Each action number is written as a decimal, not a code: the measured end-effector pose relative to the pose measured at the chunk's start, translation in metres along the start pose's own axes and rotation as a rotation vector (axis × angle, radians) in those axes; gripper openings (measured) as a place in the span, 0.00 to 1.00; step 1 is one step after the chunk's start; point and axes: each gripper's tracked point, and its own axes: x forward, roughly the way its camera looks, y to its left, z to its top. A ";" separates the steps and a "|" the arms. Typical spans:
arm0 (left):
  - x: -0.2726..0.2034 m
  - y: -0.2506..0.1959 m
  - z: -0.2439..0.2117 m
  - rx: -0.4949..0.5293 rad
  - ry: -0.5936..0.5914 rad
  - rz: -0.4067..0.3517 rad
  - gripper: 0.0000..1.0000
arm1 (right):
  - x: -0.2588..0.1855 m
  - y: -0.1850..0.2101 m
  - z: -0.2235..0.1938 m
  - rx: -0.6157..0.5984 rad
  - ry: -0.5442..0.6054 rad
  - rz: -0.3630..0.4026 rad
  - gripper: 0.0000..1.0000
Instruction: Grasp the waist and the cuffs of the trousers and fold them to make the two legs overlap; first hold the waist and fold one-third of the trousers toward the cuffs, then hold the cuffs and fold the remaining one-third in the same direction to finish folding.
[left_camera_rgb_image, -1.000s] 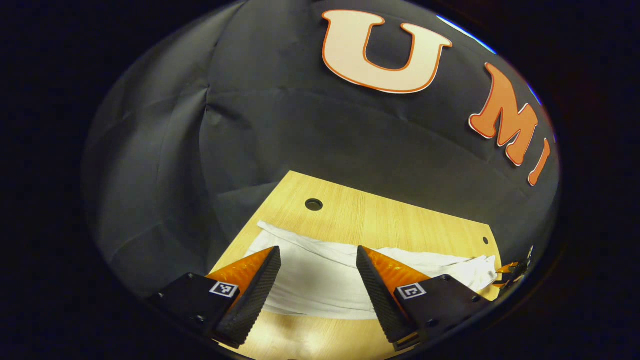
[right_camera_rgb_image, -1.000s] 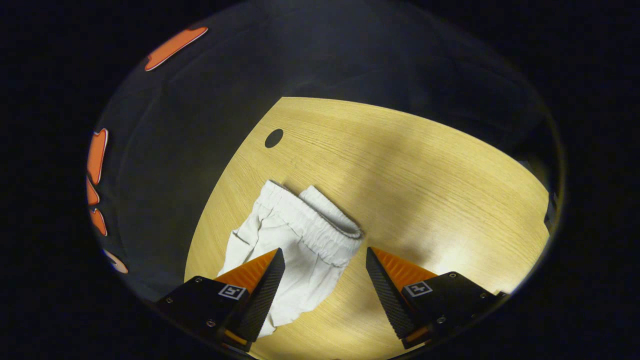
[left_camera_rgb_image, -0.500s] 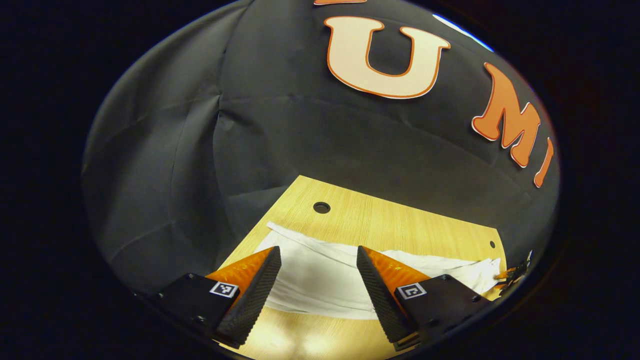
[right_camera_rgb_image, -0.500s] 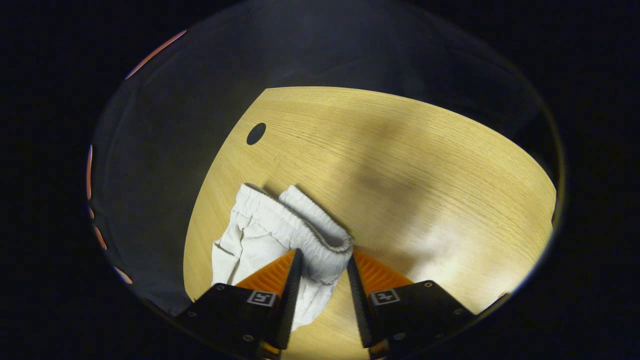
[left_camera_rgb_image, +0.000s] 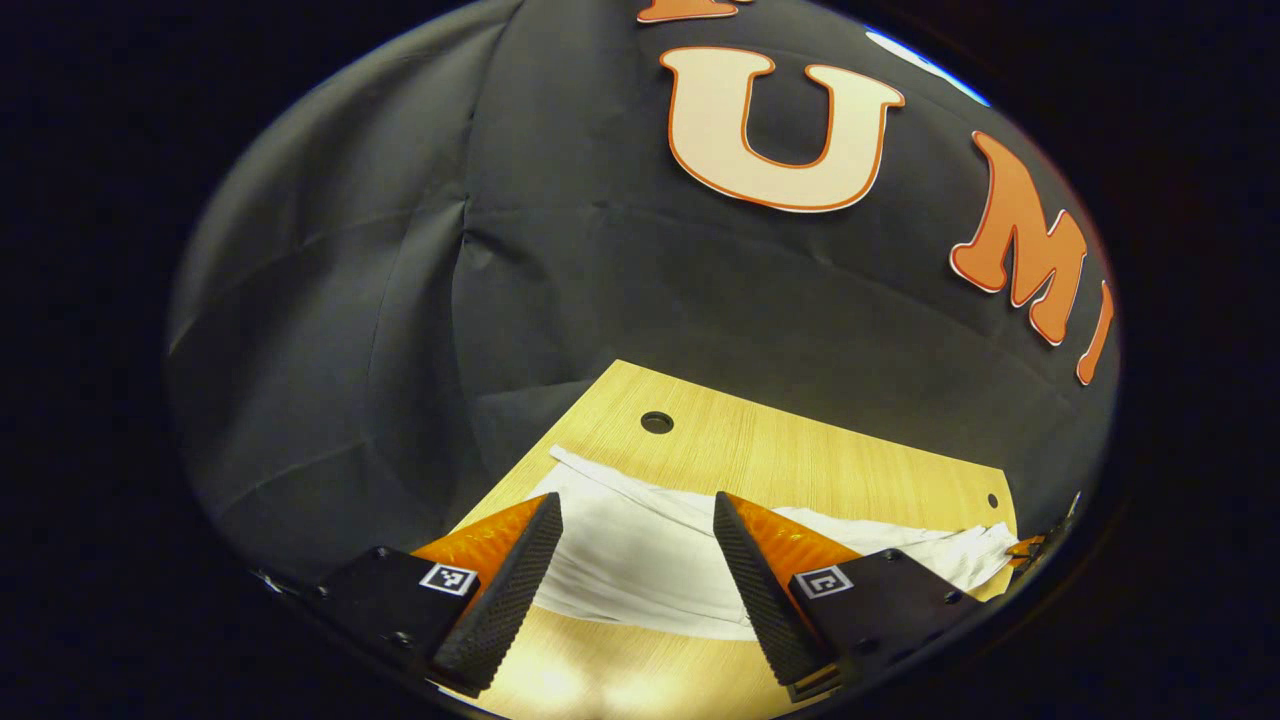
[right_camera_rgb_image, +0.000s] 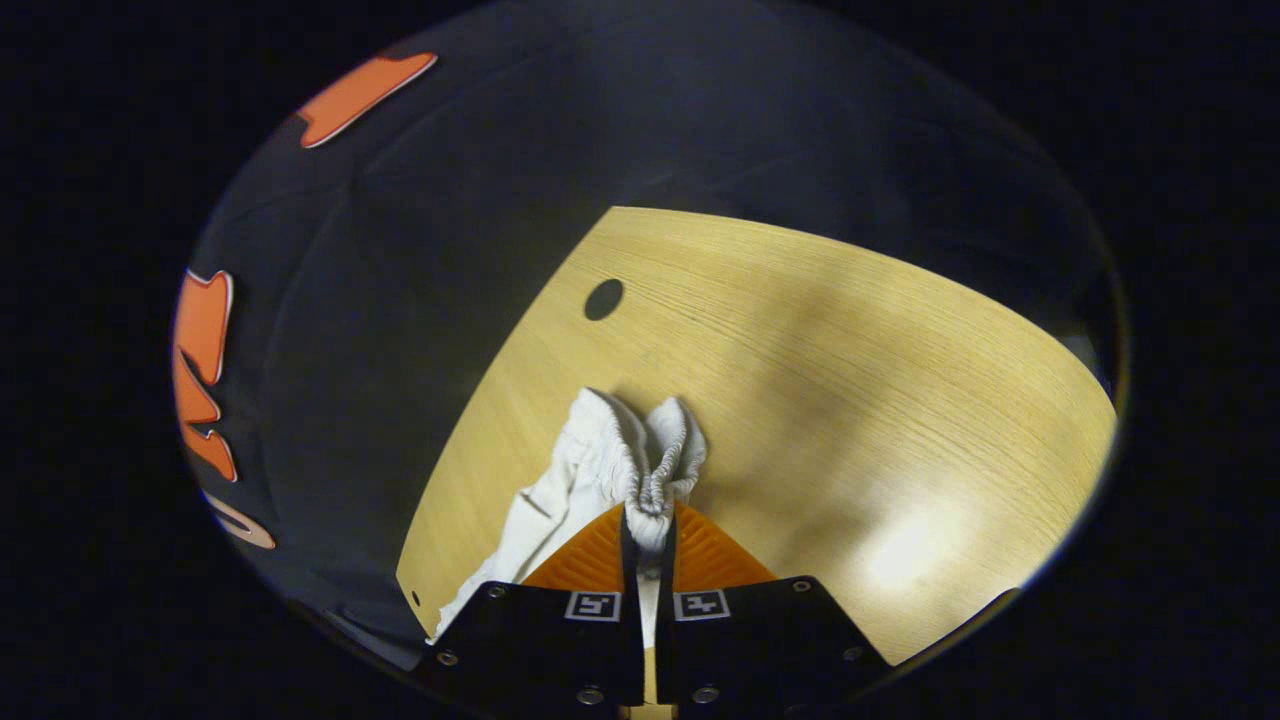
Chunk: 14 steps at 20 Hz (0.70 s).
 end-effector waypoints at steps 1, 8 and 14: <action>0.001 0.001 0.001 -0.005 -0.003 -0.010 0.99 | -0.005 0.011 0.002 -0.014 -0.011 0.029 0.05; 0.003 0.007 0.007 -0.036 0.013 -0.090 0.96 | -0.045 0.099 -0.009 -0.188 -0.066 0.136 0.05; 0.006 0.012 0.011 -0.074 0.029 -0.152 1.00 | -0.055 0.147 -0.046 -0.280 -0.057 0.218 0.05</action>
